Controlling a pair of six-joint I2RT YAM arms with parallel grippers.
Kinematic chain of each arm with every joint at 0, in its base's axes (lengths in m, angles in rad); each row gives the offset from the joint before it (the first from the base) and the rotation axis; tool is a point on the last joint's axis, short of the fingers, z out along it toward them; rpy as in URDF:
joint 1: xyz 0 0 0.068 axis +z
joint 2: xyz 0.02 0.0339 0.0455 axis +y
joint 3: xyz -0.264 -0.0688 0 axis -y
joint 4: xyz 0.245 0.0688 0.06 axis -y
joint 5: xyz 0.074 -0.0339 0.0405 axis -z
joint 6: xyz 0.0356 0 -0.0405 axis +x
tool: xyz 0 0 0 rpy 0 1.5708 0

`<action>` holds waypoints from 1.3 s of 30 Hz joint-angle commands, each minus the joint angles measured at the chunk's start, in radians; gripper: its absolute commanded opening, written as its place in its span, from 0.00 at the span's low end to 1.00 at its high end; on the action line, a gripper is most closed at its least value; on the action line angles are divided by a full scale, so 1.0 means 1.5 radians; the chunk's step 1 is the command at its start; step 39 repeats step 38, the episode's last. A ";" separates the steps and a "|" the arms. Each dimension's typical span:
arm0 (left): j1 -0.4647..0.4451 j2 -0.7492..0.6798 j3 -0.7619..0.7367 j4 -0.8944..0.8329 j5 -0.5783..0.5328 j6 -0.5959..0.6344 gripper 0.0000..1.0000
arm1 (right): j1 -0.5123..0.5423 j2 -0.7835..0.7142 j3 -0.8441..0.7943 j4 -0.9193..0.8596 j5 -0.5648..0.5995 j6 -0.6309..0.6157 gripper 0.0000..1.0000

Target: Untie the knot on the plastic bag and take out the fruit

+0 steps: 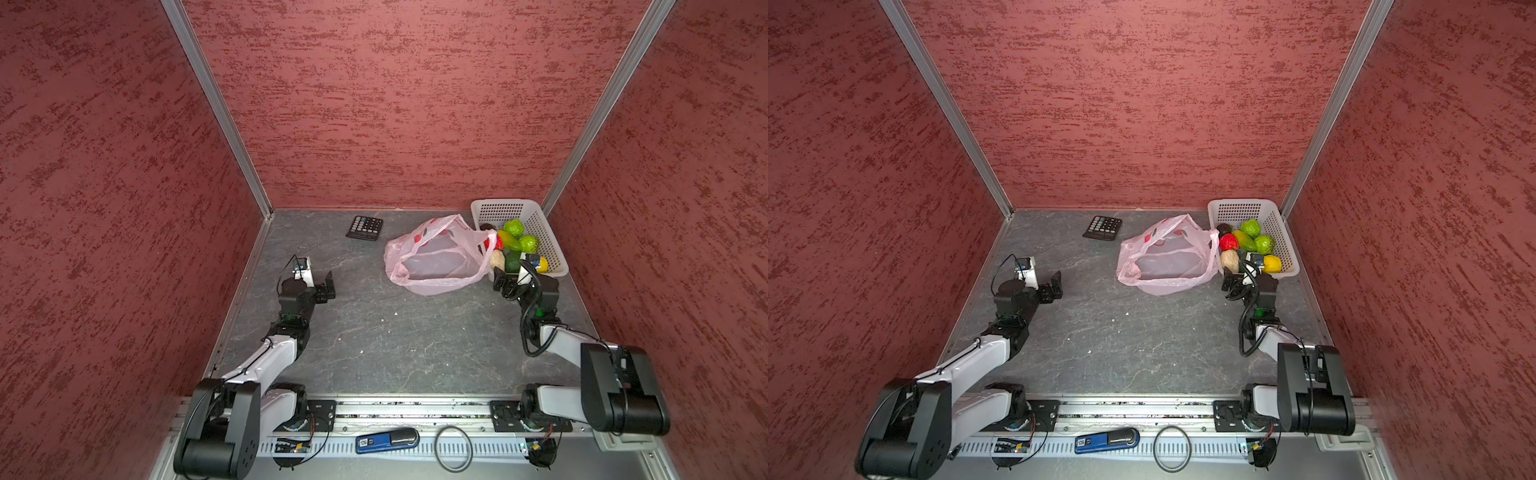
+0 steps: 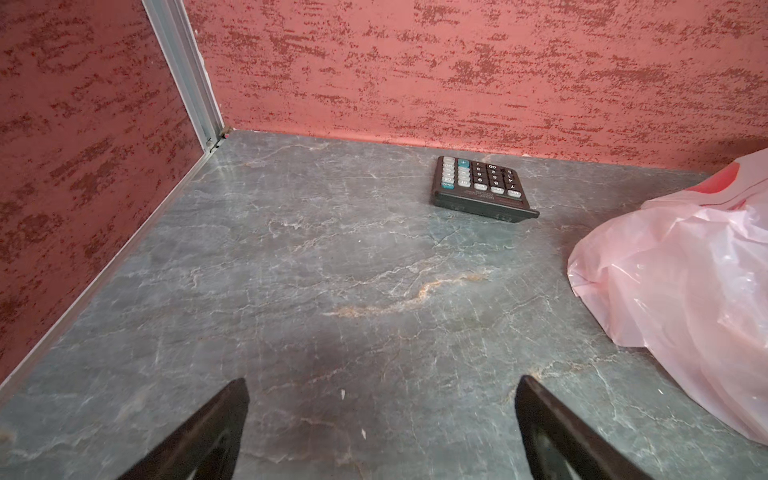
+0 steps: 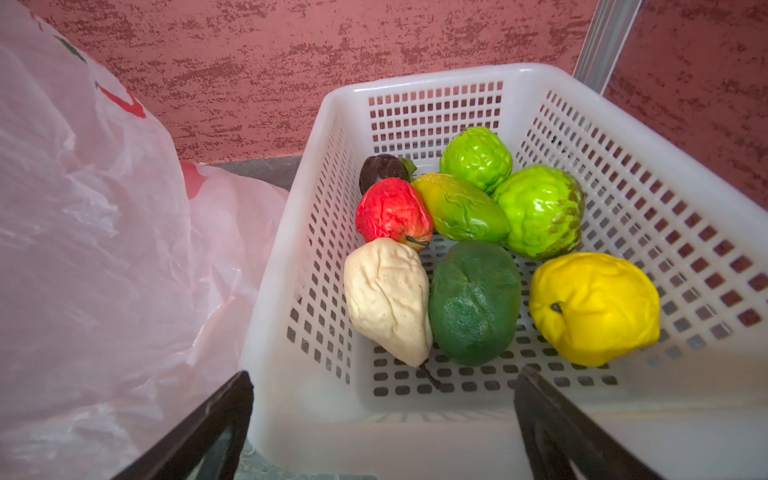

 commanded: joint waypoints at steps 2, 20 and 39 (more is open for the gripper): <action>0.009 0.075 -0.009 0.174 -0.002 0.041 1.00 | -0.014 0.025 -0.008 0.105 -0.010 -0.009 0.98; 0.024 0.247 -0.016 0.352 0.005 0.048 1.00 | -0.038 0.111 -0.028 0.241 -0.049 0.008 0.98; 0.024 0.245 -0.014 0.345 0.006 0.047 1.00 | -0.025 0.113 -0.014 0.217 -0.030 -0.005 0.99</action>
